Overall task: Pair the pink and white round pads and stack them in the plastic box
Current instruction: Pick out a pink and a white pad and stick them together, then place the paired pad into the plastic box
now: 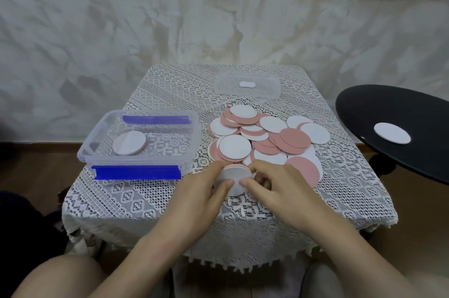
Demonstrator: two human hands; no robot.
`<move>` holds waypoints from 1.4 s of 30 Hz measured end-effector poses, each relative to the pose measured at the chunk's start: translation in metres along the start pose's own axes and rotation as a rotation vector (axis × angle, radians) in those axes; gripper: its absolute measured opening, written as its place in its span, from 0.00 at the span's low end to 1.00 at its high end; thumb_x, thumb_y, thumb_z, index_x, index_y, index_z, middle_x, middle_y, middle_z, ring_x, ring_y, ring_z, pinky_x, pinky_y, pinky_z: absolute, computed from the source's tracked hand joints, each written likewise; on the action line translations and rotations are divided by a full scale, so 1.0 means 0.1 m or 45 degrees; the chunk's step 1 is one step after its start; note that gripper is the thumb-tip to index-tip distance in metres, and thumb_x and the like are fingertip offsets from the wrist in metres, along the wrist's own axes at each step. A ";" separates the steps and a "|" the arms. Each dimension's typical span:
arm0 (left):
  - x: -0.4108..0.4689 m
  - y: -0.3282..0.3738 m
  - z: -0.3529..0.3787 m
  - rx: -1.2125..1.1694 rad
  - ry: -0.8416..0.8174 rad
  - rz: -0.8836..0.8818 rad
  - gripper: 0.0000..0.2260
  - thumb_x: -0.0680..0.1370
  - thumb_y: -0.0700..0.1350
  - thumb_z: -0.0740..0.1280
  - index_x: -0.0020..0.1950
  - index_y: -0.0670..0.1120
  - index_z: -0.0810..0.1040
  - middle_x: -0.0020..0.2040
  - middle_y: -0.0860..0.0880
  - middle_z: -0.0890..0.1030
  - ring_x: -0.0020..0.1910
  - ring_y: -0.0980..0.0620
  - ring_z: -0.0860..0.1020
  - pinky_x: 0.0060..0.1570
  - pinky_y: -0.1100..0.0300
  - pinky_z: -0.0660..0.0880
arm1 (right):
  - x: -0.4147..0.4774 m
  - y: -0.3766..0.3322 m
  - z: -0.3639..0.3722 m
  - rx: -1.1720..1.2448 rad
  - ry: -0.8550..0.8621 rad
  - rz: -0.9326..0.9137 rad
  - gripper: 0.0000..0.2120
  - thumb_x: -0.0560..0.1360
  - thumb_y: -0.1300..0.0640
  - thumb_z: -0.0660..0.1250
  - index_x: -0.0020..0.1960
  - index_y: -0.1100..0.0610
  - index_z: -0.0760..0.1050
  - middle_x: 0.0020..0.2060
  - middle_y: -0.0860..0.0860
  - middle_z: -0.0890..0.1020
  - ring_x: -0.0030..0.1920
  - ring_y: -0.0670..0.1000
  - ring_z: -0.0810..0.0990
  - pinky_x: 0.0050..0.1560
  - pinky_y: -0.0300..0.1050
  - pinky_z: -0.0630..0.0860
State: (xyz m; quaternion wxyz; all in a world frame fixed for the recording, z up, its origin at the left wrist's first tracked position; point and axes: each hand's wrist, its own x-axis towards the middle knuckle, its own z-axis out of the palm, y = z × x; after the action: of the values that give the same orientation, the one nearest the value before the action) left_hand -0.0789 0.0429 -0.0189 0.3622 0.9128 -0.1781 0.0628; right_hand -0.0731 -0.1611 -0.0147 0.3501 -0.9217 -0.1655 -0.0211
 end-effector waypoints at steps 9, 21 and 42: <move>-0.01 0.02 -0.01 0.044 0.053 0.042 0.02 0.82 0.49 0.63 0.53 0.54 0.72 0.34 0.56 0.73 0.36 0.57 0.73 0.35 0.58 0.69 | -0.02 -0.07 0.00 -0.095 0.092 -0.083 0.09 0.82 0.46 0.60 0.45 0.47 0.72 0.32 0.45 0.77 0.34 0.45 0.75 0.37 0.47 0.72; -0.06 -0.07 -0.23 -0.153 0.060 -0.041 0.06 0.81 0.53 0.64 0.46 0.60 0.68 0.32 0.53 0.75 0.29 0.56 0.72 0.31 0.56 0.67 | 0.09 -0.20 0.12 0.022 0.108 -0.070 0.09 0.80 0.46 0.64 0.60 0.39 0.72 0.43 0.35 0.80 0.42 0.39 0.79 0.42 0.39 0.74; -0.14 -0.62 -1.39 -0.151 0.241 -0.520 0.02 0.81 0.51 0.66 0.53 0.57 0.76 0.37 0.56 0.80 0.32 0.61 0.75 0.30 0.70 0.67 | 0.99 -1.20 0.46 0.396 -0.117 0.045 0.07 0.79 0.55 0.67 0.54 0.44 0.76 0.42 0.45 0.82 0.28 0.49 0.81 0.38 0.51 0.79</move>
State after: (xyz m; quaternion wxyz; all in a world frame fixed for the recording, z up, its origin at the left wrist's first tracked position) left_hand -0.0667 0.1838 0.0392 0.4354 0.8971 0.0415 0.0630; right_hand -0.0210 -0.0186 0.0428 0.4808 -0.8593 -0.1665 0.0530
